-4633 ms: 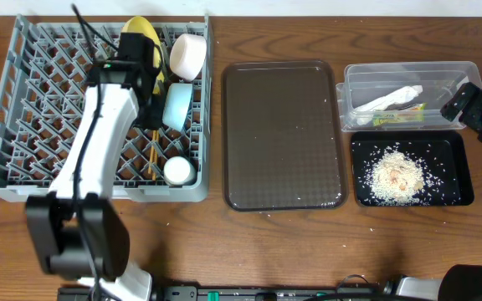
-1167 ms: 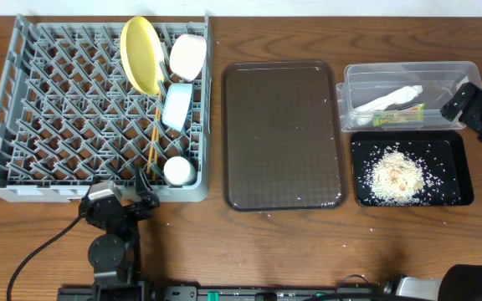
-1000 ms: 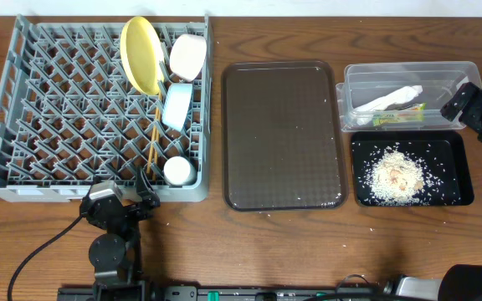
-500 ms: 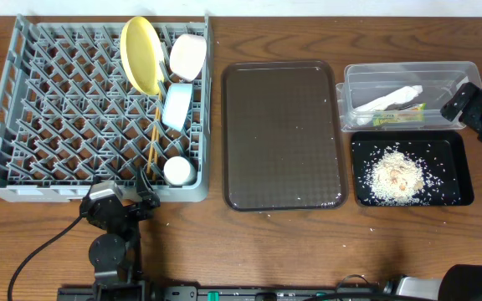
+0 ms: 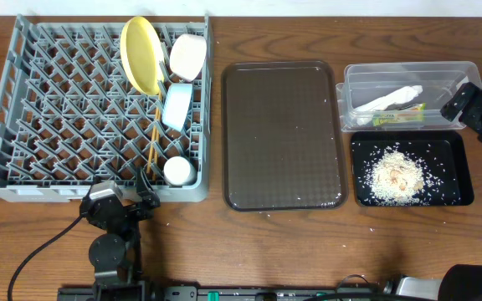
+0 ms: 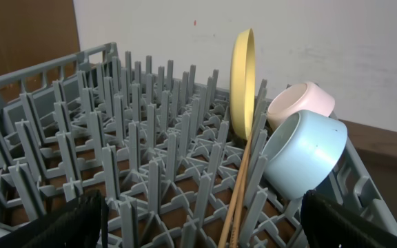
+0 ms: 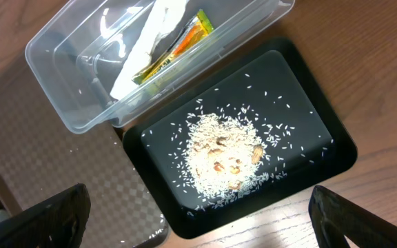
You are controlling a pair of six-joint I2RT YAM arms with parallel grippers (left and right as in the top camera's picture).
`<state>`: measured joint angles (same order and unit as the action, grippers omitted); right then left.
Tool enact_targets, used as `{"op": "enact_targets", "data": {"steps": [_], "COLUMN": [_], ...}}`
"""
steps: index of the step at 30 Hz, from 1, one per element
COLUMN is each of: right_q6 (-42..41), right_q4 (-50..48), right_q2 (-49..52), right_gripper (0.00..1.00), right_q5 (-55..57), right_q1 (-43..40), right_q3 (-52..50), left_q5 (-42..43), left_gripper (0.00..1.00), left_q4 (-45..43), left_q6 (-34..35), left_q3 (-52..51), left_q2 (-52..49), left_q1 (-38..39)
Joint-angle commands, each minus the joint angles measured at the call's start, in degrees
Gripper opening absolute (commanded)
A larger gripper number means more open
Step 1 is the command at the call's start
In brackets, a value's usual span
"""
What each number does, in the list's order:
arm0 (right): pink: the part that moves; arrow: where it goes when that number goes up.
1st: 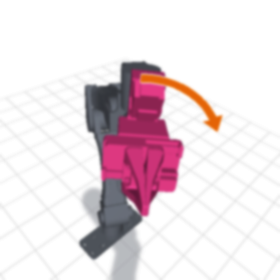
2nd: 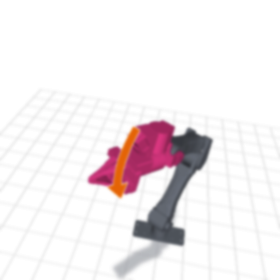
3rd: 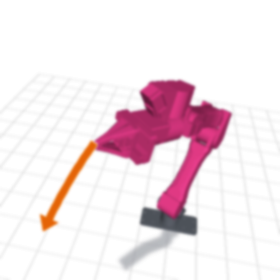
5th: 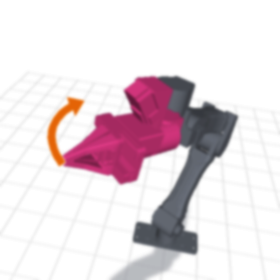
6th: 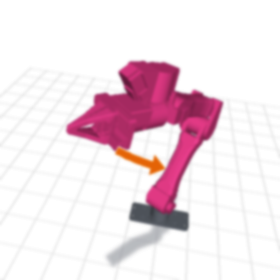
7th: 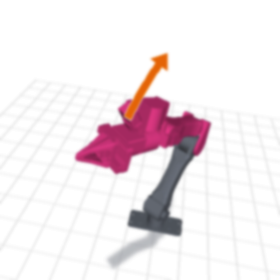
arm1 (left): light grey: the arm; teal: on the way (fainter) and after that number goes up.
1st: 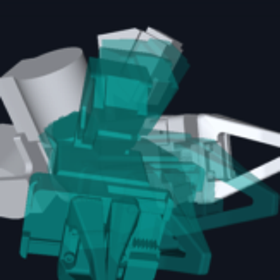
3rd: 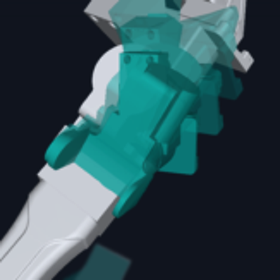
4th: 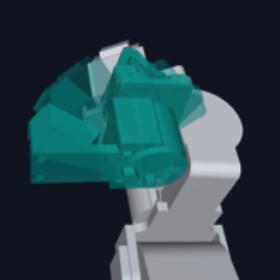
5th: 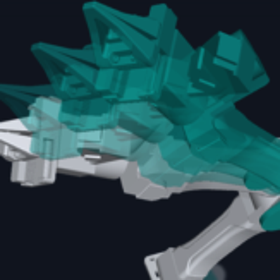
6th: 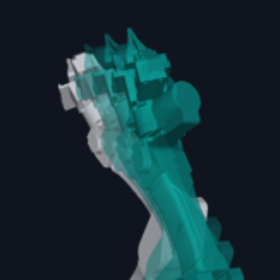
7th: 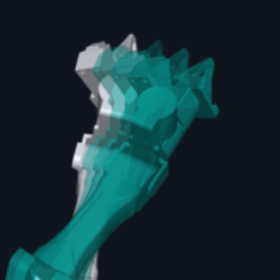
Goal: Sort waste into correct bins and load items into the dishwasher
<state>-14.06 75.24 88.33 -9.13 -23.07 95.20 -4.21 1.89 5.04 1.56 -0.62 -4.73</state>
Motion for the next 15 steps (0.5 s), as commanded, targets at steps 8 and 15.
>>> {"op": "enact_targets", "data": {"steps": [8, 15], "right_q6": [0.24, 3.89], "right_q4": [0.28, -6.49], "right_q2": [-1.01, -4.11], "right_gripper": [0.99, 0.99], "right_q5": [0.33, 0.31], "right_q1": [-0.17, 3.80], "right_q3": [0.63, -3.45], "left_q5": [0.15, 0.13], "left_gripper": [0.91, 0.91], "left_q4": [1.90, 1.90], "left_q6": [-0.74, -0.74], "left_q3": [-1.33, -1.33], "left_q2": [0.33, 0.33], "left_q1": [-0.24, -0.24]}}
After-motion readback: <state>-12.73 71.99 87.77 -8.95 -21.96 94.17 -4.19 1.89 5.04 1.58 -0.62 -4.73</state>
